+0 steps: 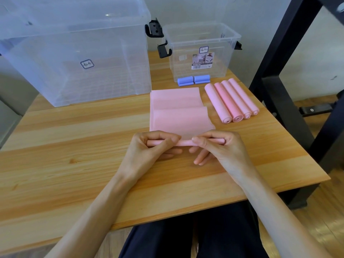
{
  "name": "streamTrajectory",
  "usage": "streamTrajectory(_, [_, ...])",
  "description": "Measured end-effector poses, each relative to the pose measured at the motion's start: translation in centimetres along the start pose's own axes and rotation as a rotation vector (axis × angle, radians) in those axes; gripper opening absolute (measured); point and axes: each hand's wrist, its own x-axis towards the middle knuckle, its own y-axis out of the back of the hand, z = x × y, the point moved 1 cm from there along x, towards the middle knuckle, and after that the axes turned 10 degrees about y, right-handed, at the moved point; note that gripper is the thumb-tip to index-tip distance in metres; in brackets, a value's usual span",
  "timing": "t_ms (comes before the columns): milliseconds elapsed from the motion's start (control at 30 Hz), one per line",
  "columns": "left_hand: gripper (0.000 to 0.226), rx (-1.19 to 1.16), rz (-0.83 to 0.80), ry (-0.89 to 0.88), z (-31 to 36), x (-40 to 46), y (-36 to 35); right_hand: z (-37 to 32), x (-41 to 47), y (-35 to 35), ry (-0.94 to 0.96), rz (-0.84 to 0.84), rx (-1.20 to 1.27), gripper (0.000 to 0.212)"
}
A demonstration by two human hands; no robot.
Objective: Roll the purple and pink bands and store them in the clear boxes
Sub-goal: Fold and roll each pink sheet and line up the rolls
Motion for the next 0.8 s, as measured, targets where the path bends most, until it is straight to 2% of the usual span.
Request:
streamTrajectory(233, [0.025, -0.007, 0.008, 0.006, -0.05, 0.02, 0.01, -0.01, -0.02, -0.04, -0.004, -0.012, 0.009, 0.015])
streamTrajectory(333, [0.027, -0.003, 0.012, 0.02, -0.11, 0.12, -0.07, 0.03, -0.03, 0.0, 0.012, -0.031, 0.014, 0.021])
streamTrajectory(533, [0.025, -0.024, -0.005, -0.011, -0.11, 0.08, 0.02, 0.07, -0.1, 0.08, 0.016, -0.005, 0.006, 0.01])
streamTrajectory(800, [0.022, -0.013, 0.023, -0.006, -0.17, 0.14, -0.03, 0.04, -0.03, -0.13, 0.008, -0.002, -0.005, 0.014])
